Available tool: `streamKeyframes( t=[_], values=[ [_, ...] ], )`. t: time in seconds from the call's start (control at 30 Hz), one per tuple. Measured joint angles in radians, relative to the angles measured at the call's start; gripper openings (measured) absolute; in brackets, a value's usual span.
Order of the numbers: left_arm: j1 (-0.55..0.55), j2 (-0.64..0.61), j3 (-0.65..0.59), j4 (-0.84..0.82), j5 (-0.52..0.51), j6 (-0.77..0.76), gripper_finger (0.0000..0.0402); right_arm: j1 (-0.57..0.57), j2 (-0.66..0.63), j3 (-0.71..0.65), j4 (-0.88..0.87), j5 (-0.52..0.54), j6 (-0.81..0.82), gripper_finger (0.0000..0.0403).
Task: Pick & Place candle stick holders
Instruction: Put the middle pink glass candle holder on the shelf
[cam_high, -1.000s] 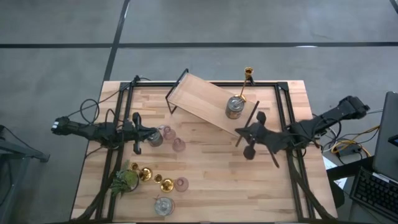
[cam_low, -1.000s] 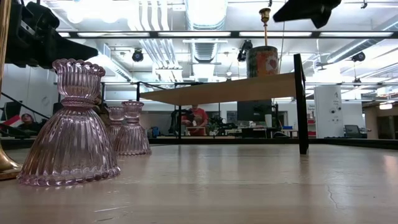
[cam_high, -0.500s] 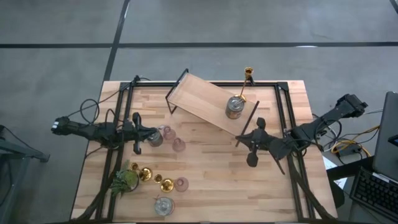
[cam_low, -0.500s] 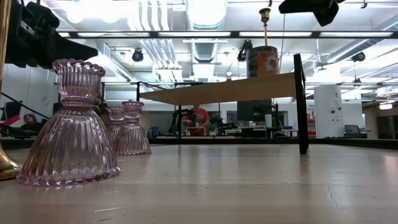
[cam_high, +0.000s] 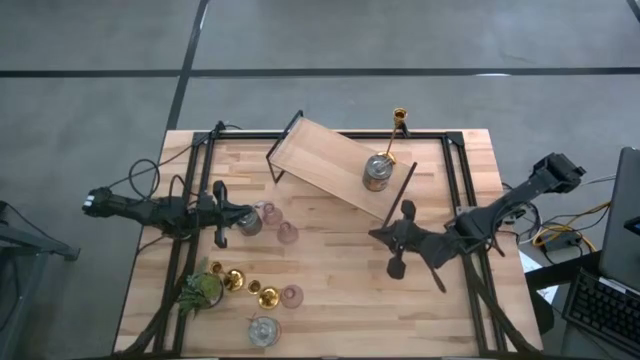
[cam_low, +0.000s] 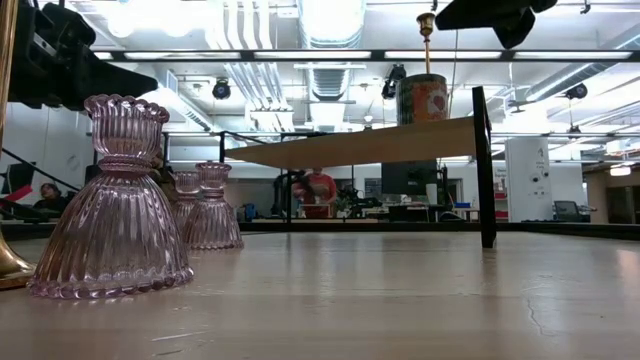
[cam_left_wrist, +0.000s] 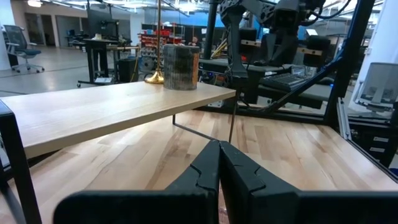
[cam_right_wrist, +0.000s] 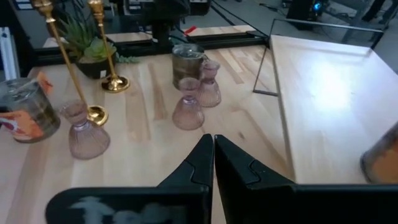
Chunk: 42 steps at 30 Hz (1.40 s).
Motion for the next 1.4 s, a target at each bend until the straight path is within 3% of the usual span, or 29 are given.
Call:
streamKeyframes(
  t=[0.87, 1.4],
  values=[
    [0.000, 0.000, 0.000, 0.000, 0.000, 0.000, 0.0012, 0.058, 0.117, 0.000, 0.175, -0.034, -0.026, 0.0008],
    [0.000, 0.000, 0.000, 0.000, 0.000, 0.000, 0.0012, 0.075, 0.295, 0.001, 0.408, -0.083, -0.075, 0.0008]
  ],
)
